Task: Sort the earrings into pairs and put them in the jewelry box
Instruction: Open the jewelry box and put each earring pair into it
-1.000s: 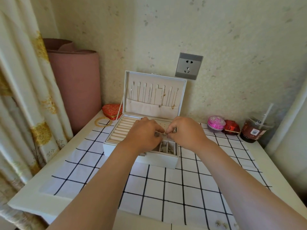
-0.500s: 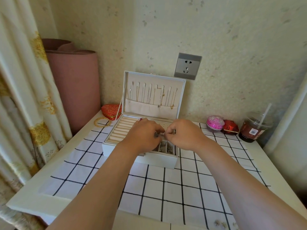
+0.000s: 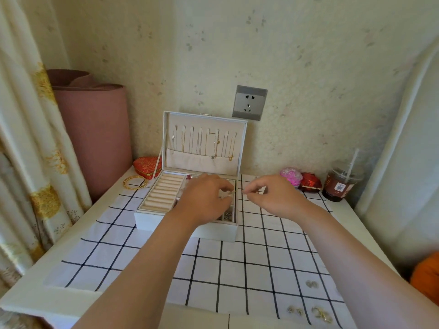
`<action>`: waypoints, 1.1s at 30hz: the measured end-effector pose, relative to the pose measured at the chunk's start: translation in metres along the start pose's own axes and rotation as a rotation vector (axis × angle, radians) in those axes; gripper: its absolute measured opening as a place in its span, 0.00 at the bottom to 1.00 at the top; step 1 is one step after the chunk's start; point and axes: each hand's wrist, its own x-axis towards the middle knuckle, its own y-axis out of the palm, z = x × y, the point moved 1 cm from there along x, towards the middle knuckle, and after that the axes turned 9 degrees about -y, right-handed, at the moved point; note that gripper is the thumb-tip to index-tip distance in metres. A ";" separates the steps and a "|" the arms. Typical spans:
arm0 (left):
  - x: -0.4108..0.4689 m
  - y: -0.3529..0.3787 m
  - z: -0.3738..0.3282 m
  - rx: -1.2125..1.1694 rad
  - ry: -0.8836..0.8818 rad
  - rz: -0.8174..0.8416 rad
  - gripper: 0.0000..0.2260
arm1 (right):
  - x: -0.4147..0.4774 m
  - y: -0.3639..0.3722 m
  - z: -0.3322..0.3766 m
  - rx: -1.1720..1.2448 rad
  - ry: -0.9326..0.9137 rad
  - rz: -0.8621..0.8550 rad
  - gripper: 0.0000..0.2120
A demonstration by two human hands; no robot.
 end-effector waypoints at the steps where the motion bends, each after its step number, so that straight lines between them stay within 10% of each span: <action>1: -0.002 0.002 -0.008 -0.033 0.017 0.007 0.13 | -0.008 -0.006 -0.006 -0.012 0.022 0.007 0.06; 15: -0.020 0.098 -0.126 0.055 0.151 0.365 0.13 | -0.106 -0.065 -0.090 -0.297 0.275 0.205 0.12; 33: -0.009 0.153 -0.158 -0.037 -0.067 0.328 0.05 | -0.111 -0.067 -0.118 -0.235 0.368 0.253 0.05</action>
